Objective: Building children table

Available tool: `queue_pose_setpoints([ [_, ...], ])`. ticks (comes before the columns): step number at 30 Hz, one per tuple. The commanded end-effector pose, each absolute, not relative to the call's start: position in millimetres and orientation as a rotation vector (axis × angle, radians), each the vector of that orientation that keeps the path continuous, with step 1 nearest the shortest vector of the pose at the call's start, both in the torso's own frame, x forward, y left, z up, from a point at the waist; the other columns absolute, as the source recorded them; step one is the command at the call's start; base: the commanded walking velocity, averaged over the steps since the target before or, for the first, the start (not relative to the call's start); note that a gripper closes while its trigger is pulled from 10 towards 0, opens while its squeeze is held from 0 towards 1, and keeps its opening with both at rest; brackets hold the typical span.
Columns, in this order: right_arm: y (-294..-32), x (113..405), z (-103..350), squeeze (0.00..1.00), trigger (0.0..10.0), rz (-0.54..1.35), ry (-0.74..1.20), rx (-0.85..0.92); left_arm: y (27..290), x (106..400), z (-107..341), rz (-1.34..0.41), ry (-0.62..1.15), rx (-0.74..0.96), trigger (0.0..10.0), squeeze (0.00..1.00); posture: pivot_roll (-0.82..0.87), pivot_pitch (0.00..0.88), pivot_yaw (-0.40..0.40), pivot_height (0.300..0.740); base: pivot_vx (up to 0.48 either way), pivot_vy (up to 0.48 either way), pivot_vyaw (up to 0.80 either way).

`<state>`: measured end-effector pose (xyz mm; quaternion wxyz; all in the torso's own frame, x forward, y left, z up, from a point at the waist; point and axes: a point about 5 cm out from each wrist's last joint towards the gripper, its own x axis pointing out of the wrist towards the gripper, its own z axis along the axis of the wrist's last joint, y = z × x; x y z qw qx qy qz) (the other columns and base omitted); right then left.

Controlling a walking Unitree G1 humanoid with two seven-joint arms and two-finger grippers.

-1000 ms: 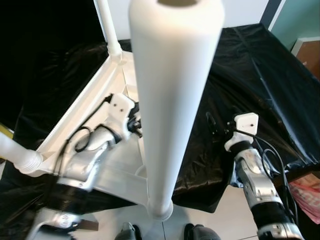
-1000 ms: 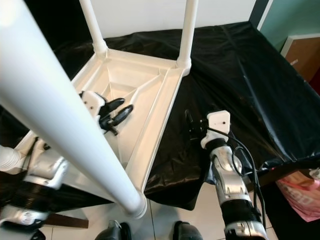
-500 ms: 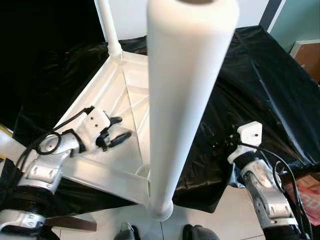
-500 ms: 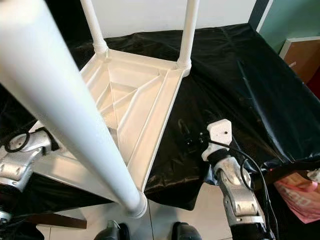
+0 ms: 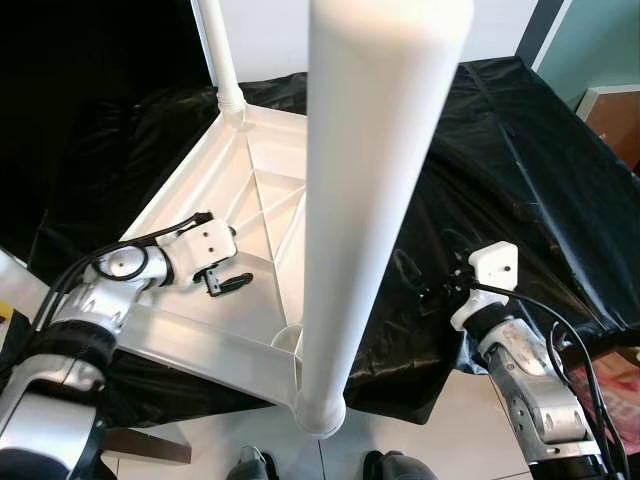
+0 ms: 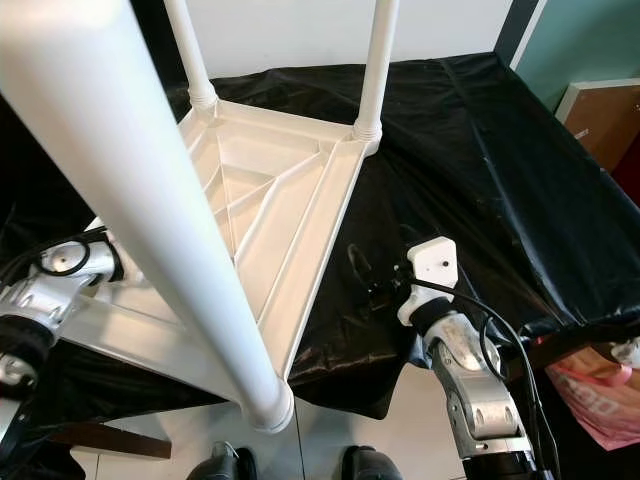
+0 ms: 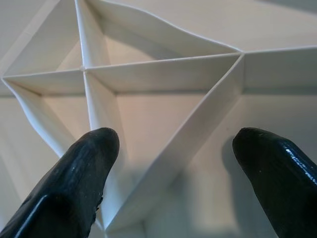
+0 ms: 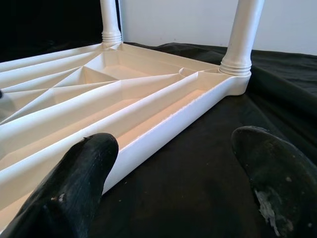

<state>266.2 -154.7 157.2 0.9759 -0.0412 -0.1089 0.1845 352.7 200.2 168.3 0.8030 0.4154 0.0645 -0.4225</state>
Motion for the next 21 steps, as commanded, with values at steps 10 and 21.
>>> queue_pose_setpoints([
  [10, -159.6, 259.0, 153.0, 0.0, 10.0, 0.338, -0.173, -0.08, 191.3, 364.4, 162.1, -0.998, 0.245, 0.755, 10.0, 0.0, -0.13, 0.159, 0.001, 0.74, 0.0, 0.0, 0.0],
  [21, -159.9, 260.6, 155.4, 0.0, 10.0, 0.332, -0.167, -0.095, 189.6, 368.5, 157.4, -1.086, 0.45, 0.796, 10.0, 0.0, -0.14, 0.179, 0.018, 0.74, 0.0, 0.0, 0.0],
])
